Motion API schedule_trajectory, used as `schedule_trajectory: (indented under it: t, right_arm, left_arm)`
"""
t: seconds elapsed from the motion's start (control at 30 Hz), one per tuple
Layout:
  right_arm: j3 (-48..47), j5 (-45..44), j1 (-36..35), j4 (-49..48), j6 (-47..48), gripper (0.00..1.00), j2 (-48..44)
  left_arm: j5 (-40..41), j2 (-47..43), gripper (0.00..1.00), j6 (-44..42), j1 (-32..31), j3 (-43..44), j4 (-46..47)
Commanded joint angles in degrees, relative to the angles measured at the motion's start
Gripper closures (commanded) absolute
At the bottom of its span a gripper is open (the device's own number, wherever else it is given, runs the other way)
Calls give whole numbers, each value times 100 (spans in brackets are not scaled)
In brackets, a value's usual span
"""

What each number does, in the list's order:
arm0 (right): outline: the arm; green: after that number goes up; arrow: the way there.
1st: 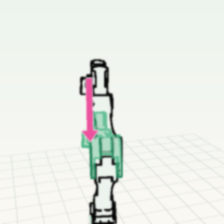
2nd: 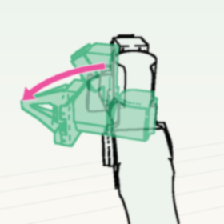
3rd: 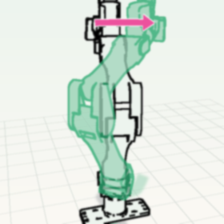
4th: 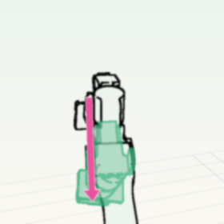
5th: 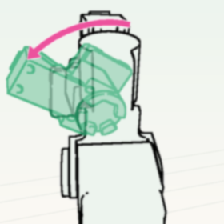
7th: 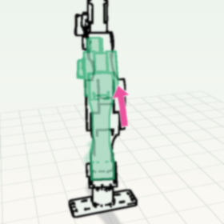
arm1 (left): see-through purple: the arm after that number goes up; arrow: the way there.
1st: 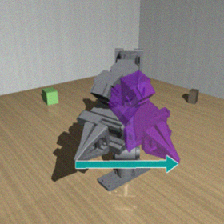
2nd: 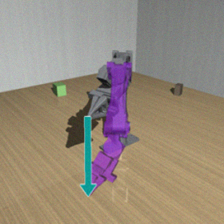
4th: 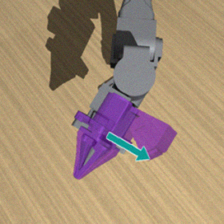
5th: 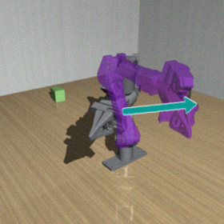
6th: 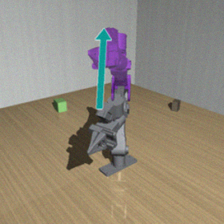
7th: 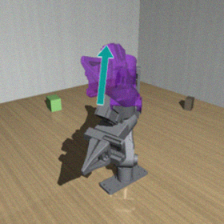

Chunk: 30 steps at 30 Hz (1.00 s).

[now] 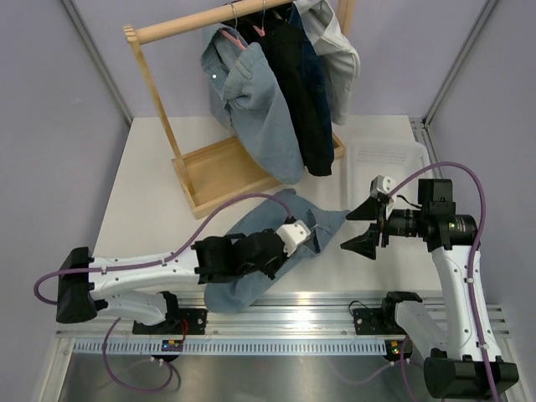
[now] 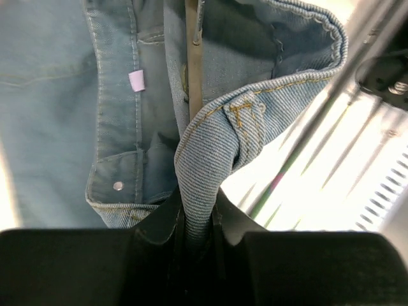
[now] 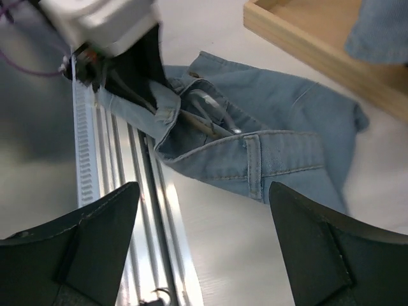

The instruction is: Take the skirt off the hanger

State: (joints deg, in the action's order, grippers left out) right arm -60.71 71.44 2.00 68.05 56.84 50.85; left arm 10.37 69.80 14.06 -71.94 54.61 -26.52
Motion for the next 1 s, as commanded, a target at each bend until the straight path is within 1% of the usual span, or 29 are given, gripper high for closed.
schedule_trajectory:
  t: [0.0,0.03,0.07,0.1,0.13,0.2,0.33,0.37,0.4,0.47,0.5,0.57,0.6,0.63,0.67,0.7,0.83,0.9,0.97]
  right_arm:
    - [295,-734,-156,-2231,-3759,9,-312]
    - [262,-1111,-156,-2548,-3977,9,-286]
    - [105,-1280,-156,-2595,-4153,10,-121]
    - [16,-1447,-156,-2674,-4642,11,-24]
    - [-72,-1736,-156,-2674,-4856,11,73]
    - [-274,-1879,-156,-2744,-5320,13,302]
    - [-284,-1897,-165,-2973,-5684,14,390]
    - [-284,-1966,-165,-2991,-5901,14,382]
    - [-301,-2028,-365,-2956,-5895,15,390]
    - [-363,-2300,-664,-2894,-5894,13,417]
    - [-372,-2649,-805,-2877,-5904,12,426]
    - [-389,-3072,-1165,-2841,-5825,12,452]
    - [-398,-3310,-1584,-2850,-5816,12,469]
    - [-398,-3686,-1797,-2850,-5755,9,513]
    - [-407,-3916,-1991,-2850,-5728,9,548]
    - [-415,-4458,-2376,-2885,-5728,9,592]
    - [-652,-5524,-3054,-2684,-5500,9,1162]
    - [-793,-5815,-3249,-2570,-5368,9,1356]
    - [-881,-6123,-3618,-2551,-5263,9,1506]
  left_arm:
    - [2001,33,100,-1026,-809,148,1464]
    - [2491,86,100,-1403,-961,68,1588]
    - [2748,104,100,-1702,-1101,-11,1824]
    - [3195,113,100,-2201,-1381,-212,1957]
    - [3391,130,100,-2406,-1488,-292,2141]
    - [3908,157,100,-2688,-1647,-407,2143]
    - [4568,236,100,-3181,-1814,-600,2318]
    - [4675,288,100,-3278,-1841,-627,2379]
    - [4858,323,100,-3461,-1841,-653,2406]
    - [5035,446,100,-3734,-1858,-618,2459]
    - [5114,473,100,-3831,-1859,-601,2502]
    - [5098,517,100,-3981,-1859,-539,2555]
    - [5011,526,100,-4060,-1859,-513,2582]
    - [4949,535,100,-4087,-1850,-487,2582]
    - [4913,543,100,-4105,-1858,-443,2582]
    - [4870,552,100,-4113,-1850,-416,2565]
    - [4808,465,100,-4026,-1850,-337,2424]
    - [4773,386,100,-3973,-1858,-337,2345]
    - [4755,333,100,-3955,-1850,-328,2318]
